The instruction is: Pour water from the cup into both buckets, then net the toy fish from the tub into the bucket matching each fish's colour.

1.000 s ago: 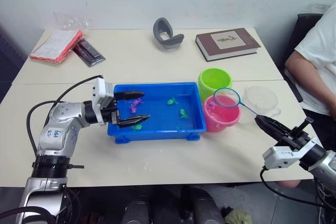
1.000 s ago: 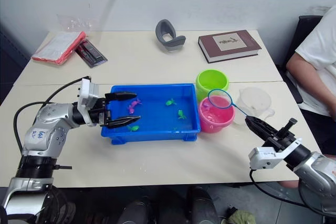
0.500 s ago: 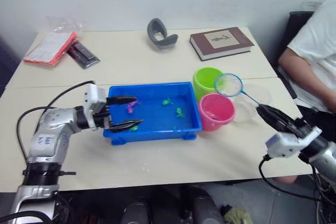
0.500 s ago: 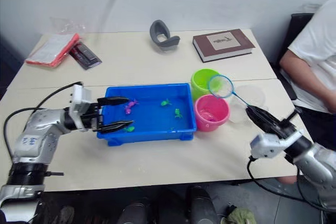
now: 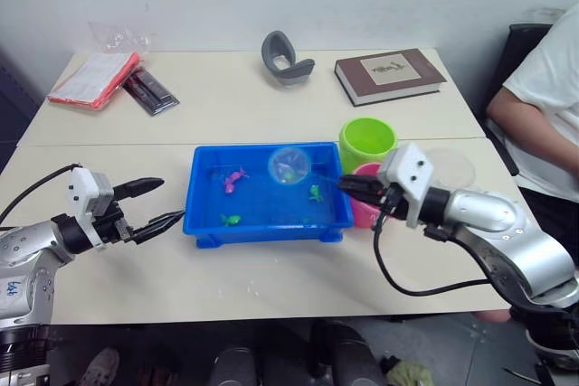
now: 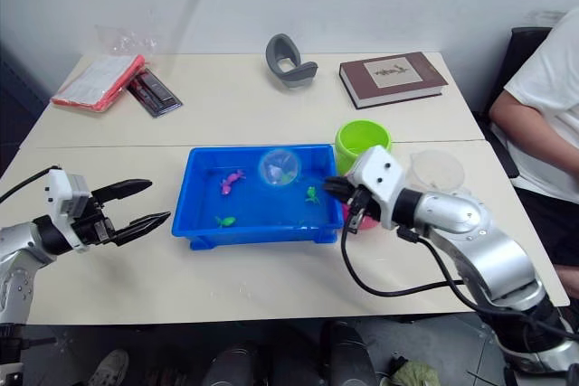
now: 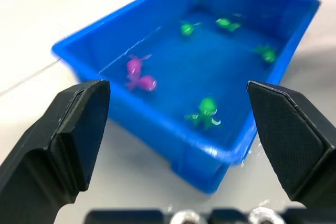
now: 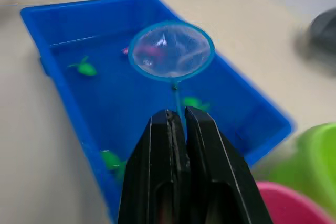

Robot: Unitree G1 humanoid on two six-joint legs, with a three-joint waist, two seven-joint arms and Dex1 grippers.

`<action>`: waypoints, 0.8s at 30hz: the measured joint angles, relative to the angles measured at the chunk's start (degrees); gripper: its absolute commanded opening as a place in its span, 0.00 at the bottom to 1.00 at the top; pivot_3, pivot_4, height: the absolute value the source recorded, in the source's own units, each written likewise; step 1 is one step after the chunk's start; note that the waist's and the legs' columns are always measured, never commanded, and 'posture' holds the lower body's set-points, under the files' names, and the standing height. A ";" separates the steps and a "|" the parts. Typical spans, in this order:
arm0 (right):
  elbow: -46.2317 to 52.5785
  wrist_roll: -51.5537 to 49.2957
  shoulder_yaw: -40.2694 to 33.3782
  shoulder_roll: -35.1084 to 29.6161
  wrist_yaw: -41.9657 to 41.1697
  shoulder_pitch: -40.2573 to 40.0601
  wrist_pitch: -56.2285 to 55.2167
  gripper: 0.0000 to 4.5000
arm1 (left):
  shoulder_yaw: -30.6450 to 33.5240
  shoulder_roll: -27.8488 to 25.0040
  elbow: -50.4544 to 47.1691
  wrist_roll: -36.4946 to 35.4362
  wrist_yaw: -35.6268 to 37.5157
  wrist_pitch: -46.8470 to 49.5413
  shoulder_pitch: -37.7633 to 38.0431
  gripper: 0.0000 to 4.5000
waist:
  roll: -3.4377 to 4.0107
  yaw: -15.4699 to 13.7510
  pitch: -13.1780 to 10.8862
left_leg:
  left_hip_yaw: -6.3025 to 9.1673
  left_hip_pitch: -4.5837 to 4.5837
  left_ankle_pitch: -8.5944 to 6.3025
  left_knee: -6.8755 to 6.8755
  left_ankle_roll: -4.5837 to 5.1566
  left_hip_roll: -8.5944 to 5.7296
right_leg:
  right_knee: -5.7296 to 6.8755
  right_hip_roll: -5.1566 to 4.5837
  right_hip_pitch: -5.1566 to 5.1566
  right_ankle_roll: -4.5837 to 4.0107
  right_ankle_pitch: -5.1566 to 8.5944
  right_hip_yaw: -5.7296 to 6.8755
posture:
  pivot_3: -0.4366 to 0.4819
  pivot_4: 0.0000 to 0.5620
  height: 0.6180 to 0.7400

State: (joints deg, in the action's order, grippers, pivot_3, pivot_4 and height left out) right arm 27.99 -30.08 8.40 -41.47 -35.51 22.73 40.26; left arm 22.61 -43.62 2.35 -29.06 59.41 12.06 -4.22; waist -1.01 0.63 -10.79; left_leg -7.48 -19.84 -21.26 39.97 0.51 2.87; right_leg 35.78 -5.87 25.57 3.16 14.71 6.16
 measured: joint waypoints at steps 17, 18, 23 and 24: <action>-22.01 5.43 12.65 15.83 3.79 19.79 19.54 0.00 | 3.37 -0.20 -6.98 -2.18 -6.22 8.41 3.87 0.99 | -0.02 1.12 0.02 | 0.09 -0.50 0.03 0.06 -0.04 -0.03 | 0.14 0.08 0.34 0.07 -0.05 0.17 | 0.48 0.27 1.00; -23.22 6.13 12.78 16.57 3.55 20.64 18.92 0.00 | 3.37 -0.20 -7.46 -2.34 -6.74 9.19 3.85 0.99 | -0.03 1.22 0.02 | 0.09 -0.50 0.03 0.05 -0.04 -0.01 | 0.13 0.11 0.35 0.07 -0.05 0.17 | 0.48 0.27 1.00; -29.37 9.65 14.52 22.45 3.27 22.90 16.05 0.00 | 3.60 -0.26 -7.94 -2.54 -7.28 11.01 3.74 0.99 | -0.04 1.49 0.03 | 0.06 -0.57 0.05 0.02 -0.12 0.04 | 0.15 0.19 0.46 0.06 -0.04 0.15 | 0.48 0.27 1.00; -30.41 10.22 14.72 23.28 3.28 23.18 15.50 0.00 | 3.61 -0.26 -7.93 -2.54 -7.30 11.11 3.71 0.99 | -0.04 1.47 0.03 | 0.05 -0.57 0.05 0.02 -0.11 0.04 | 0.15 0.19 0.47 0.06 -0.04 0.15 | 0.48 0.27 1.00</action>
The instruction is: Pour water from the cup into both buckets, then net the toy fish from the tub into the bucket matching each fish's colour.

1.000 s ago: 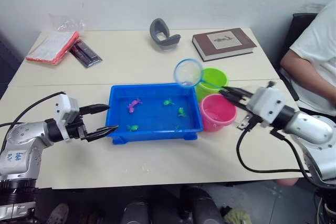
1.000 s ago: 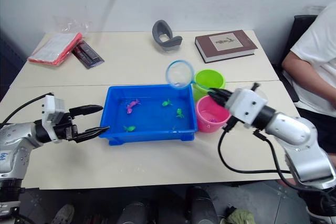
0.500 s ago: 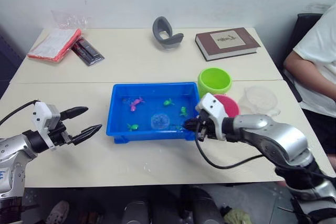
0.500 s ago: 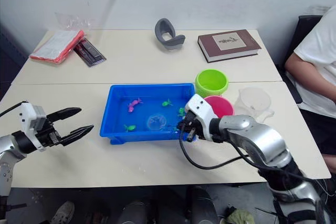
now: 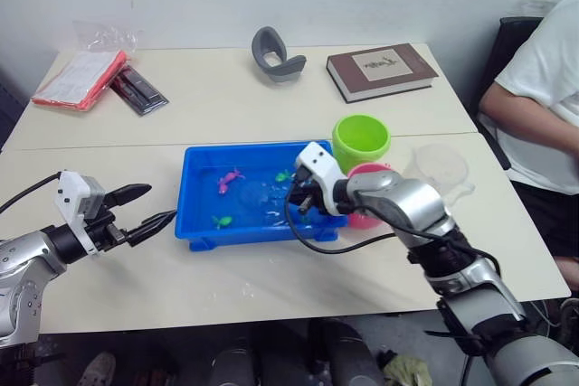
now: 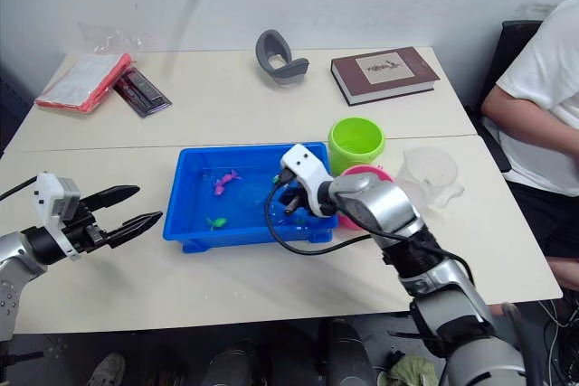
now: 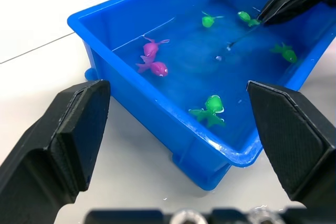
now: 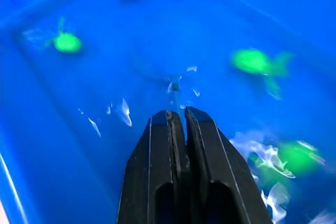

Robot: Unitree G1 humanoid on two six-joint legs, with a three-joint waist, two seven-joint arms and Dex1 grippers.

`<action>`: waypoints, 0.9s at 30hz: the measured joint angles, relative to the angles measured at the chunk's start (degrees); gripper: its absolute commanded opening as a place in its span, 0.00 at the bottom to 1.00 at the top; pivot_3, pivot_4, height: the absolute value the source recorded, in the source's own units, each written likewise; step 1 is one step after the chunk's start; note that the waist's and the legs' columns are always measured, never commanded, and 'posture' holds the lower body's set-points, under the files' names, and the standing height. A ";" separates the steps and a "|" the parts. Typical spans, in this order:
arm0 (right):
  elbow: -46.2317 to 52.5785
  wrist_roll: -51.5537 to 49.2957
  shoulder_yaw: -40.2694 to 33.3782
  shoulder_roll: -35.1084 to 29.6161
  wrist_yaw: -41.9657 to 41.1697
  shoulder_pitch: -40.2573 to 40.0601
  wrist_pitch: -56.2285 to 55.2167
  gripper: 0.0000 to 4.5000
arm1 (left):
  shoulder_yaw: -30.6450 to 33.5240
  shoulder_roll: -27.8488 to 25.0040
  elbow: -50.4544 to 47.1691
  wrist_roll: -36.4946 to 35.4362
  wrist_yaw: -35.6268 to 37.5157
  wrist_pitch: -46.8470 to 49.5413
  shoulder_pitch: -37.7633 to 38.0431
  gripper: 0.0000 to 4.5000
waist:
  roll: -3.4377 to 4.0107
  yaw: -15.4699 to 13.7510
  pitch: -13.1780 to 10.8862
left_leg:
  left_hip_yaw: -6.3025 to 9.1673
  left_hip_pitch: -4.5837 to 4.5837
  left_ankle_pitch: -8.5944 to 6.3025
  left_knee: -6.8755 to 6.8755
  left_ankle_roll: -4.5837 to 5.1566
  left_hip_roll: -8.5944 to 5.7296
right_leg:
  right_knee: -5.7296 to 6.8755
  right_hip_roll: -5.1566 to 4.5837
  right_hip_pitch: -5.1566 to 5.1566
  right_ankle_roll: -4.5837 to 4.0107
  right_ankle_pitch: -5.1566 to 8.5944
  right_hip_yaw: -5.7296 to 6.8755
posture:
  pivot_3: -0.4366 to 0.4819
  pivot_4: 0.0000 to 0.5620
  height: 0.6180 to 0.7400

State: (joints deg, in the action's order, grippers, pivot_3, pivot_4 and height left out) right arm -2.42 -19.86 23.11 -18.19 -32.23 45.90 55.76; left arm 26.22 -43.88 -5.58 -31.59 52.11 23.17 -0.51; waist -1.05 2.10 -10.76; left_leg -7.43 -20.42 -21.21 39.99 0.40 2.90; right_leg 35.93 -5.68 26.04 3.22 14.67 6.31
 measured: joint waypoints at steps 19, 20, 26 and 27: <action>-4.77 6.08 -1.02 5.73 -1.42 -1.01 -11.01 0.00 | 1.85 0.00 -0.92 -0.60 0.09 1.23 2.70 0.99 | 0.00 0.60 0.00 | -0.03 -0.06 -0.02 -0.03 -0.02 0.00 | -0.01 -0.03 0.11 0.00 0.00 -0.05 | 0.48 0.27 1.00; -4.74 6.54 -1.02 5.73 -1.62 -1.28 -11.54 0.00 | 1.89 0.00 -1.00 -0.61 0.09 1.23 2.83 0.99 | 0.00 0.73 0.00 | -0.03 -0.06 -0.02 -0.04 -0.02 0.00 | -0.01 -0.03 0.11 0.00 0.00 -0.06 | 0.48 0.27 1.00; -4.40 9.26 -0.51 3.79 -4.01 -2.22 -14.30 0.00 | 1.88 0.00 -1.40 -0.61 0.15 1.21 3.00 0.99 | 0.00 0.95 0.00 | -0.03 -0.13 -0.02 -0.03 -0.02 -0.02 | -0.01 -0.06 0.18 0.00 0.00 -0.07 | 0.48 0.27 1.00; -4.37 9.61 -0.50 3.47 -4.38 -2.33 -14.39 0.00 | 1.88 0.01 -1.42 -0.61 0.20 1.21 3.01 0.99 | 0.00 0.96 0.00 | -0.05 -0.14 -0.02 -0.03 -0.02 -0.02 | 0.00 -0.05 0.21 0.00 0.00 -0.08 | 0.48 0.27 1.00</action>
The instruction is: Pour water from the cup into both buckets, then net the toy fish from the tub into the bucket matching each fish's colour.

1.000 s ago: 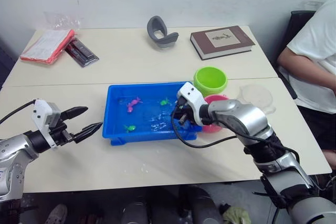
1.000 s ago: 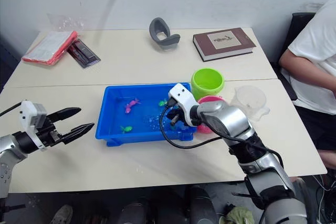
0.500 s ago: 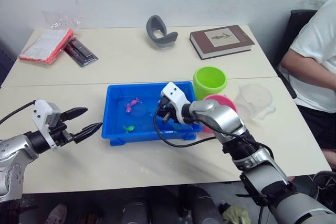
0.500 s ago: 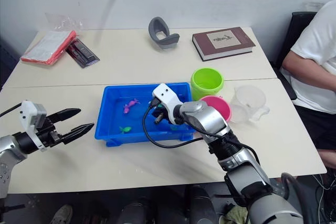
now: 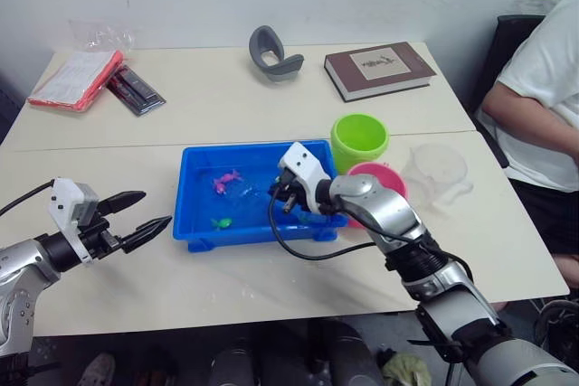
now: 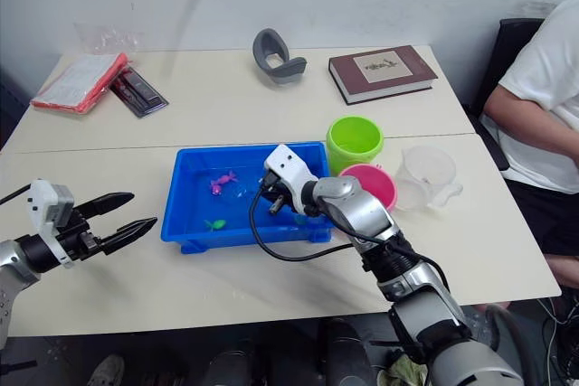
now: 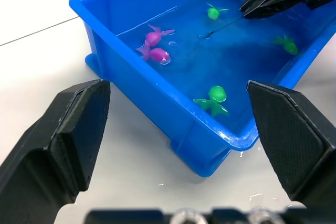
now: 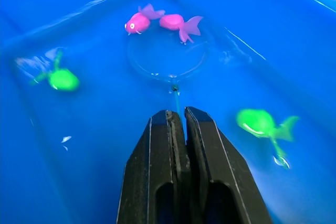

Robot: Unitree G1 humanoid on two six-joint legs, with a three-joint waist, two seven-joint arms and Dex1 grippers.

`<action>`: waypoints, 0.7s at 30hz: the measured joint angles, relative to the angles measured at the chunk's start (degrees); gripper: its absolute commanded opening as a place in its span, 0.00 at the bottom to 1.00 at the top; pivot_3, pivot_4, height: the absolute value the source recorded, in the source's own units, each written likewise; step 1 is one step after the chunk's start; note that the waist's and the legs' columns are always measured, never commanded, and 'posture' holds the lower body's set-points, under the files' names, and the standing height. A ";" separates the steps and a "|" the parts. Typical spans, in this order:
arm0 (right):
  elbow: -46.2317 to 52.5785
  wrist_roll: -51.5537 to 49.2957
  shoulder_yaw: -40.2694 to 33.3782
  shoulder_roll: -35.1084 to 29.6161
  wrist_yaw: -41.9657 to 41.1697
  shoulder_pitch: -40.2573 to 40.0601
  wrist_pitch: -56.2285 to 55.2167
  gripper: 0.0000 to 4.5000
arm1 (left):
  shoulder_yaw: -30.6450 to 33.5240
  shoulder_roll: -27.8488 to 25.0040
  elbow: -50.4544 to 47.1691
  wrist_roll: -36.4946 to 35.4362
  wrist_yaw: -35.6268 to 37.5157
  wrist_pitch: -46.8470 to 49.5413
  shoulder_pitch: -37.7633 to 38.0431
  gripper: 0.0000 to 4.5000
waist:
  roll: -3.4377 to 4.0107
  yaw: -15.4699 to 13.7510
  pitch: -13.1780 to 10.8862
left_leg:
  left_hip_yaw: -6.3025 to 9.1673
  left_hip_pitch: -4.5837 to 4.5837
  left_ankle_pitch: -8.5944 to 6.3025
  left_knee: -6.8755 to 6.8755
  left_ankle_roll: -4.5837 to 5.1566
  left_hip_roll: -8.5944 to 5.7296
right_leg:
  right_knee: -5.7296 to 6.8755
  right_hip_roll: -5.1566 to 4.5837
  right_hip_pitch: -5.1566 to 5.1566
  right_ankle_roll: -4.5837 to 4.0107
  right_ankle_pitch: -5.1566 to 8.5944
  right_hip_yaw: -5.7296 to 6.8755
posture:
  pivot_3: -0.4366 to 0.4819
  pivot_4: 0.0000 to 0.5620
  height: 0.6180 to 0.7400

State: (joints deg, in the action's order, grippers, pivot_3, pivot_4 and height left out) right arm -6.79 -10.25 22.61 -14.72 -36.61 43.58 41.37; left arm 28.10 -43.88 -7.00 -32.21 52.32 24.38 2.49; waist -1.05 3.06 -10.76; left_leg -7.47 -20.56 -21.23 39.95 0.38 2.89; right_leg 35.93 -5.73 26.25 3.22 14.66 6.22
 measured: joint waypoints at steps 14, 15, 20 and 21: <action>5.94 2.37 1.56 -4.14 -5.42 -2.88 -1.55 0.00 | -0.06 0.04 -0.67 0.00 0.33 -0.08 0.00 0.99 | 0.00 0.03 0.00 | -0.07 -0.11 0.00 -0.01 0.00 0.00 | 0.02 0.02 0.17 0.00 0.00 -0.05 | 0.48 0.27 1.00; 6.63 2.44 1.56 -4.71 -5.78 -3.26 -1.52 0.00 | -0.05 0.06 -0.97 0.00 0.33 -0.08 0.15 0.99 | 0.00 0.01 0.00 | -0.07 -0.11 0.00 -0.01 0.00 0.01 | 0.02 0.02 0.17 0.00 0.00 -0.05 | 0.48 0.27 1.00; 8.62 2.47 1.56 -6.97 -7.03 -4.23 0.40 0.00 | -0.04 0.20 -1.29 0.00 0.32 -0.09 0.65 0.99 | 0.00 0.01 0.00 | -0.08 -0.10 0.00 0.00 0.00 0.01 | 0.04 0.02 0.17 0.00 0.00 -0.05 | 0.48 0.27 1.00; 8.88 2.45 1.53 -7.29 -7.16 -4.22 1.27 0.00 | -0.04 0.21 -1.29 0.00 0.32 -0.08 0.65 0.99 | -0.01 0.01 0.00 | -0.07 -0.10 0.00 0.00 -0.01 0.01 | 0.03 0.03 0.17 0.00 0.00 -0.05 | 0.48 0.27 1.00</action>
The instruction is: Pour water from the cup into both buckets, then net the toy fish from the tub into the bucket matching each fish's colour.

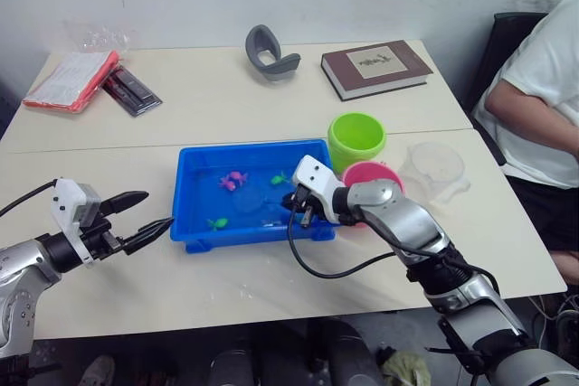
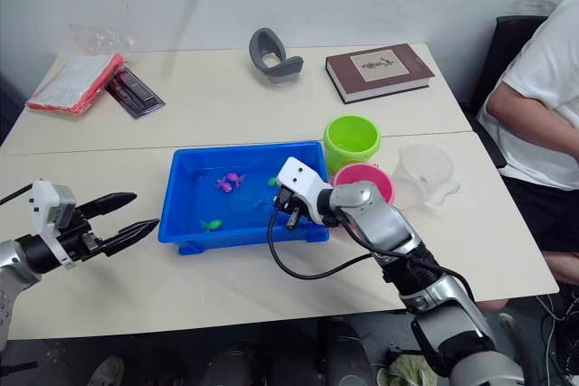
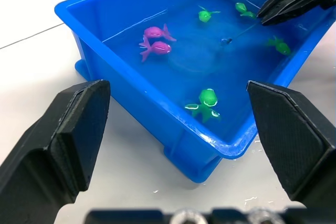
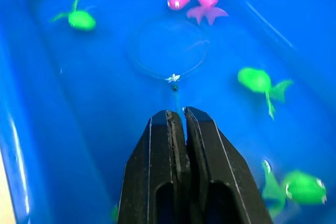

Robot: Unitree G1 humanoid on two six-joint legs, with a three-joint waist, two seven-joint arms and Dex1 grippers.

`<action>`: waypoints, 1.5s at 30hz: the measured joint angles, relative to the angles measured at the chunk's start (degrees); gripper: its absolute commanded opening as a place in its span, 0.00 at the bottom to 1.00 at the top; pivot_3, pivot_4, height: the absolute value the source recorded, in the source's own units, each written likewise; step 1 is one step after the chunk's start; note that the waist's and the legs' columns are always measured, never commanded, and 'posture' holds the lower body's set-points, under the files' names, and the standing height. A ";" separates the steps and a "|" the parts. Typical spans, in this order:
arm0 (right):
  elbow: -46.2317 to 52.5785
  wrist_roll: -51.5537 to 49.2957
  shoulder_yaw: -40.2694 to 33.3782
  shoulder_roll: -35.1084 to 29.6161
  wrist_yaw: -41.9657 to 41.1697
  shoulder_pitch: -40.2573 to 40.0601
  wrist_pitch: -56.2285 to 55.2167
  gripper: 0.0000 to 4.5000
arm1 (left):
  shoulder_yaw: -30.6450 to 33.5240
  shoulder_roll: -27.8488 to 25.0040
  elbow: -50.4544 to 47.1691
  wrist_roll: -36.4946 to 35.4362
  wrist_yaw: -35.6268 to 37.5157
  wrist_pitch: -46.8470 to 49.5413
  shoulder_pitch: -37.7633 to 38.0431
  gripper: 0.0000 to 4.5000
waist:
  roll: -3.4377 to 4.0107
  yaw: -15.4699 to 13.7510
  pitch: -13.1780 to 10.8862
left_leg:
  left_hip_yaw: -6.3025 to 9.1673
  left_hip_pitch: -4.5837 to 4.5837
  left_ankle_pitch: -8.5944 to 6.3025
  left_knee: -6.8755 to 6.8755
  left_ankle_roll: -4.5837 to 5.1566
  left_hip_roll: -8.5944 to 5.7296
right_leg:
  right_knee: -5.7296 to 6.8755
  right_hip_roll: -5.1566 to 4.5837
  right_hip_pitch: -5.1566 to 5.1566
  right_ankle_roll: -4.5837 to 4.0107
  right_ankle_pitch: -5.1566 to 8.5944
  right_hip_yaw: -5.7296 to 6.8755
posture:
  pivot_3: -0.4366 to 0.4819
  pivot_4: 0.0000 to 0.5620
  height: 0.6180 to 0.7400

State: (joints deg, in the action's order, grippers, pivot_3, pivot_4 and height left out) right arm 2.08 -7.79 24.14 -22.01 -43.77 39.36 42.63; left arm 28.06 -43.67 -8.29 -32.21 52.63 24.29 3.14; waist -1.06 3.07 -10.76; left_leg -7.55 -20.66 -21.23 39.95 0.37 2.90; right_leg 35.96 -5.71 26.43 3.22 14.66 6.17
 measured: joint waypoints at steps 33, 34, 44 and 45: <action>-2.65 1.98 -0.70 1.01 2.56 1.25 -2.23 0.00 | -1.40 0.01 0.06 0.01 0.36 -1.24 -0.48 0.99 | -0.01 0.00 0.01 | -0.01 0.00 0.00 0.00 0.00 -0.01 | 0.00 0.00 0.00 0.00 0.00 0.00 | 0.48 0.27 1.00; -1.80 1.76 -0.77 1.01 2.25 0.81 -2.18 0.00 | -1.47 0.01 0.06 0.01 0.48 -1.29 -0.43 0.99 | -0.01 -0.01 0.01 | -0.01 0.00 0.00 0.00 0.00 -0.01 | 0.00 0.00 0.00 0.00 0.00 0.01 | 0.48 0.27 1.00; 0.36 0.83 -0.78 0.39 1.11 -0.11 -1.14 0.00 | -1.91 0.02 0.07 0.02 0.81 -2.13 -0.27 0.99 | -0.01 -0.03 0.01 | -0.01 0.00 0.00 0.00 0.00 -0.02 | 0.00 0.00 0.00 0.00 0.00 0.01 | 0.48 0.27 1.00; 0.59 0.84 -0.78 0.07 1.04 -0.12 -1.06 0.00 | -2.03 0.02 0.07 0.02 0.81 -2.22 -0.27 0.99 | -0.01 -0.04 0.00 | -0.01 0.00 0.00 0.00 0.00 -0.02 | 0.00 0.00 0.00 0.00 0.00 0.01 | 0.48 0.27 1.00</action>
State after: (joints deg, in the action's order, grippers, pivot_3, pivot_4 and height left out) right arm 2.68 -6.95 23.36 -21.94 -42.72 39.24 41.57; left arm 26.03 -43.65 -8.22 -32.19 53.44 22.07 2.87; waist -1.07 3.03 -10.75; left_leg -7.56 -20.66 -21.23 39.95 0.38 2.88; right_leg 35.96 -5.71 26.43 3.22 14.67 6.18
